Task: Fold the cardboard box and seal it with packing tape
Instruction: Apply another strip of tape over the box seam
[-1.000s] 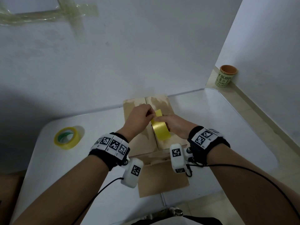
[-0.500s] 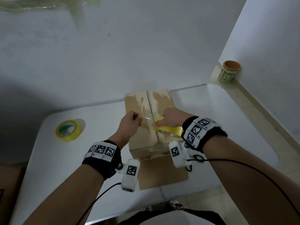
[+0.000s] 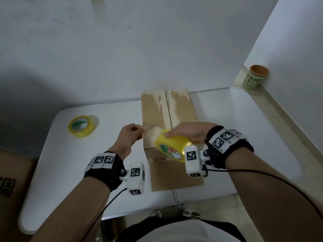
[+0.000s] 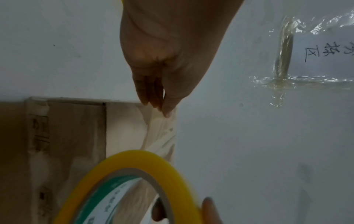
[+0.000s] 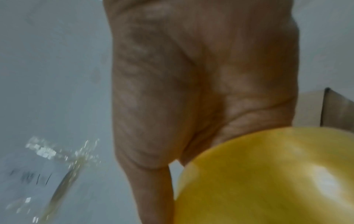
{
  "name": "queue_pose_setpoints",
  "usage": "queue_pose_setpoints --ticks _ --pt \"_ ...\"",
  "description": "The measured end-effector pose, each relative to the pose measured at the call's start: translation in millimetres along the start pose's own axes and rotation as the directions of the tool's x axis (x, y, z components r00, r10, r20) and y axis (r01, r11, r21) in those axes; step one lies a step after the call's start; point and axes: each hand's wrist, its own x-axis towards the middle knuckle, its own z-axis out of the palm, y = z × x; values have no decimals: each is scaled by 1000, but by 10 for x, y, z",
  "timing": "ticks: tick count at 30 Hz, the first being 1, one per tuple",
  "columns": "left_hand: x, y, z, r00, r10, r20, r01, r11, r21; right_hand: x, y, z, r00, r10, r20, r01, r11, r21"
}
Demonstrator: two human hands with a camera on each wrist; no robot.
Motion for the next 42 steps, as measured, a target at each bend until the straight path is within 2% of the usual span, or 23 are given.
queue_pose_setpoints --ticks 2,3,5,6,8,9,11,13,14,15,17,19,21,23,28,31,35,37,40,42 --pt "-25 -83 -4 998 8 -57 -8 1000 17 42 -9 35 995 14 -101 -28 990 -141" --pt "-38 -118 -17 996 4 -93 -4 1000 8 46 -17 48 989 25 -147 -65 960 -273" --pt "-45 -163 -59 984 -6 -177 2 1000 -26 13 -15 78 952 18 -307 -197 802 -564" --pt "-43 -167 -81 979 2 -206 -8 1000 -24 -7 12 72 927 11 -376 -257 749 -611" --pt "-45 -133 -84 974 17 -226 -21 1000 -17 -44 85 26 896 29 -442 -299 776 -556" --pt "-50 -123 -74 975 5 -222 -17 998 -53 -88 110 -3 906 51 -419 -273 827 -491" --pt "-67 -161 -59 977 -70 -203 30 980 -195 -173 127 -61 951 106 -292 -175 960 -221" --pt "-104 -239 -76 972 -157 -176 86 930 -358 -318 63 -50 980 129 -149 -120 991 66" --pt "-123 -285 -94 969 -183 -167 97 902 -422 -351 50 -55 983 128 -132 -113 987 113" --pt "-150 -319 -104 967 -193 -165 97 881 -462 -360 47 -62 981 134 -141 -125 990 69" --pt "-193 -352 -76 963 -188 -193 75 875 -478 -275 75 -58 966 152 -210 -200 954 -226" --pt "-224 -376 -6 955 -173 -242 45 888 -458 -178 92 -13 939 162 -302 -301 812 -500" --pt "-266 -399 81 942 -169 -291 19 891 -454 -153 67 47 922 163 -351 -362 686 -631" --pt "-325 -438 154 930 -161 -331 -7 891 -454 -180 11 86 921 156 -358 -376 602 -705" --pt "-416 -498 180 909 -122 -399 -84 883 -462 -249 -30 95 889 96 -447 -428 519 -740" --pt "-414 -518 125 933 -104 -344 -100 844 -527 -262 62 101 859 66 -508 -469 501 -728" --pt "-476 -628 141 957 -158 -243 -15 809 -587 -274 102 126 838 60 -542 -506 457 -731" --pt "-515 -680 135 963 -184 -195 31 798 -602 -247 127 152 802 21 -597 -544 439 -715" --pt "-541 -723 115 968 -183 -175 40 793 -608 -191 151 190 744 -23 -667 -597 423 -681" --pt "-557 -740 114 965 -184 -185 34 790 -612 -171 145 234 743 -35 -669 -598 415 -686"
